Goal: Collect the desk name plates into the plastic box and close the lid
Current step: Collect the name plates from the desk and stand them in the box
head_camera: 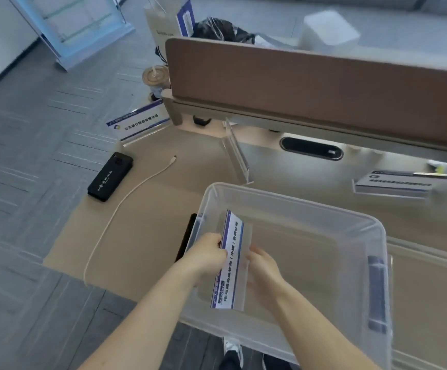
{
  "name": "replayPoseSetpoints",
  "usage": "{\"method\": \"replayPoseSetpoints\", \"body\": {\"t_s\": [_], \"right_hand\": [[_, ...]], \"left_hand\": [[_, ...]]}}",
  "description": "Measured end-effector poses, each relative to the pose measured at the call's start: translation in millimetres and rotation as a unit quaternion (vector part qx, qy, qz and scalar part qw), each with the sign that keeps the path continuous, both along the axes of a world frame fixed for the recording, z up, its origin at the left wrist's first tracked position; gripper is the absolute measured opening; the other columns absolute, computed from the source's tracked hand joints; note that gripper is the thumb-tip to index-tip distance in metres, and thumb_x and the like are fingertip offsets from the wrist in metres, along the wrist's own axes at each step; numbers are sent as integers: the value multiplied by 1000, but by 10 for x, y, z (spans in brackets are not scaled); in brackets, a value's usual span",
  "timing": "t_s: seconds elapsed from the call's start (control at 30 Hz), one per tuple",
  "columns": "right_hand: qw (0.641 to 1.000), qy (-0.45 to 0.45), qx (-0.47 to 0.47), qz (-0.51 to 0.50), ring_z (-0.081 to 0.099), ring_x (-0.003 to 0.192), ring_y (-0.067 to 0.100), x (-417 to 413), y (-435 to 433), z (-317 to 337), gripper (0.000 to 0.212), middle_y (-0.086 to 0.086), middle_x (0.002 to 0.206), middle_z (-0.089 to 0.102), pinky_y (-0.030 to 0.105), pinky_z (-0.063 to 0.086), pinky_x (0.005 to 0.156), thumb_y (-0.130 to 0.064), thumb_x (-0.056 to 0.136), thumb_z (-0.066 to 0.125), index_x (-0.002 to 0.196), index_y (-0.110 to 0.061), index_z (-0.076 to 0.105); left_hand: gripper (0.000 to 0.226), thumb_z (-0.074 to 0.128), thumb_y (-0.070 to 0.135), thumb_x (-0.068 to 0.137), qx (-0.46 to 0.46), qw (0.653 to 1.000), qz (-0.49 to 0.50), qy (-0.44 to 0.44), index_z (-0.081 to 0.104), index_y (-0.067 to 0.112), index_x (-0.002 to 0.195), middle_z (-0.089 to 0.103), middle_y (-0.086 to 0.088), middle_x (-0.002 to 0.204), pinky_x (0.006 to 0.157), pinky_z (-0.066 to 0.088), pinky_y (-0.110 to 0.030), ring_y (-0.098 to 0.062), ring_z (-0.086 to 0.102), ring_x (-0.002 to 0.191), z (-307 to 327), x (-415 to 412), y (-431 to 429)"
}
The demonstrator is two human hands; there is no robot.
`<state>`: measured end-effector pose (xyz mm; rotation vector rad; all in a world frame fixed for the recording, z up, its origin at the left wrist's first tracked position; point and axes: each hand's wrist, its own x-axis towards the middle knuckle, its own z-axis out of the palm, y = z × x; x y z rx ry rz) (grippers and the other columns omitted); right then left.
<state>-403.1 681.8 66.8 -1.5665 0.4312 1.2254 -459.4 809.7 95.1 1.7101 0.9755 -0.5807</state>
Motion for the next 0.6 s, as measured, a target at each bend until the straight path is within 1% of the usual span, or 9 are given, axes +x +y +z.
{"method": "replayPoseSetpoints", "body": {"t_s": [0.07,0.13,0.2,0.27,0.33,0.43,0.53,0.57,0.6], "right_hand": [[1000,11,-17,1,71,90,23,-6,75,-136,29,7,97,76,44,58,86,-4,94,50,108,-19,70],[999,19,-25,8,68,85,18,3,141,-261,30,4,95,74,33,53,71,-6,94,51,115,-18,69],[999,21,-31,11,60,78,11,21,198,-356,30,-2,89,67,27,42,60,-2,95,45,114,-15,65],[999,24,-40,-1,52,75,7,45,253,-410,30,-8,85,59,25,37,59,1,96,41,109,-19,58],[999,31,-43,0,56,79,12,49,335,-488,31,-4,88,60,25,41,64,1,95,41,108,-19,60],[998,48,-35,12,56,98,23,20,459,-497,33,2,99,59,35,49,88,-1,96,40,118,-18,58],[998,56,-34,19,58,104,27,12,539,-508,30,3,96,60,44,49,99,-3,98,40,118,-20,54],[998,53,-33,20,58,105,27,9,556,-513,29,3,97,63,44,48,101,-4,99,40,119,-19,54],[998,50,-35,16,58,109,28,3,575,-518,31,5,106,65,43,47,103,-5,99,41,125,-18,53]], "left_hand": [[34,44,6,98,12,1000,-19,8,69,19,118,76,-6,108,89,60,-43,-30,72,99,-133,44,-31],[34,43,9,101,27,999,-36,18,64,21,125,72,-5,112,85,58,-38,-29,68,101,-255,68,-60],[38,43,13,101,48,997,-44,30,57,22,135,69,-5,119,92,57,-42,-28,66,105,-361,69,-64],[39,42,14,101,67,996,-43,39,55,21,137,67,-5,125,97,54,-42,-28,64,111,-411,79,-67],[41,41,11,101,90,994,-41,47,51,16,141,62,-9,134,97,50,-37,-31,60,121,-414,103,-70],[49,41,4,99,120,990,-43,55,45,9,147,57,-15,142,101,48,-39,-34,55,131,-384,128,-78],[53,41,0,96,130,989,-29,60,41,8,148,59,-16,140,104,50,-41,-35,57,130,-367,145,-60],[54,41,-1,95,128,989,-22,63,40,9,148,60,-17,139,104,51,-44,-35,58,128,-358,156,-60],[55,41,-1,95,127,990,-16,64,39,9,149,59,-18,139,103,51,-46,-36,58,128,-348,162,-63]]}}
